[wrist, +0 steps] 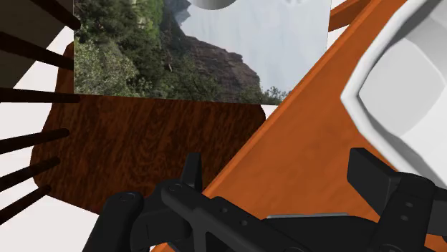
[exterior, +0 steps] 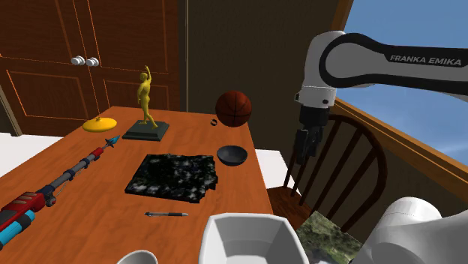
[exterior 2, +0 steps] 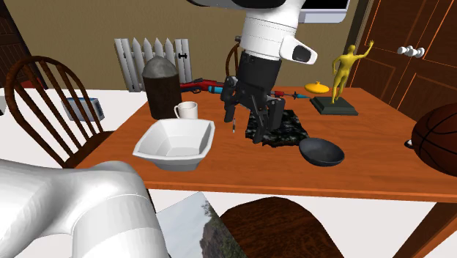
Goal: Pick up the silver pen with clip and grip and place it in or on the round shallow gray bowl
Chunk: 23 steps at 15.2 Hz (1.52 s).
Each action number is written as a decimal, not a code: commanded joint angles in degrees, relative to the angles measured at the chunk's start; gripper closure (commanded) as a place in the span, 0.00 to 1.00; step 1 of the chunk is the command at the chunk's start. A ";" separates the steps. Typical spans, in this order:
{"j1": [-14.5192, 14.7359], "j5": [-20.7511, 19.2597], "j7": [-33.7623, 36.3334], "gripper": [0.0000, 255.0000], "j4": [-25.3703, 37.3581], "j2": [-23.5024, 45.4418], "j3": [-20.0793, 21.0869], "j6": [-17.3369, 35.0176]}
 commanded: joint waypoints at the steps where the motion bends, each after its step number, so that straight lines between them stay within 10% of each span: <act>1: 0.00 0.00 0.00 0.00 0.00 0.00 0.00 0.00; 23: 10.58 -3.75 -3.65 0.00 13.44 36.64 15.65 31.18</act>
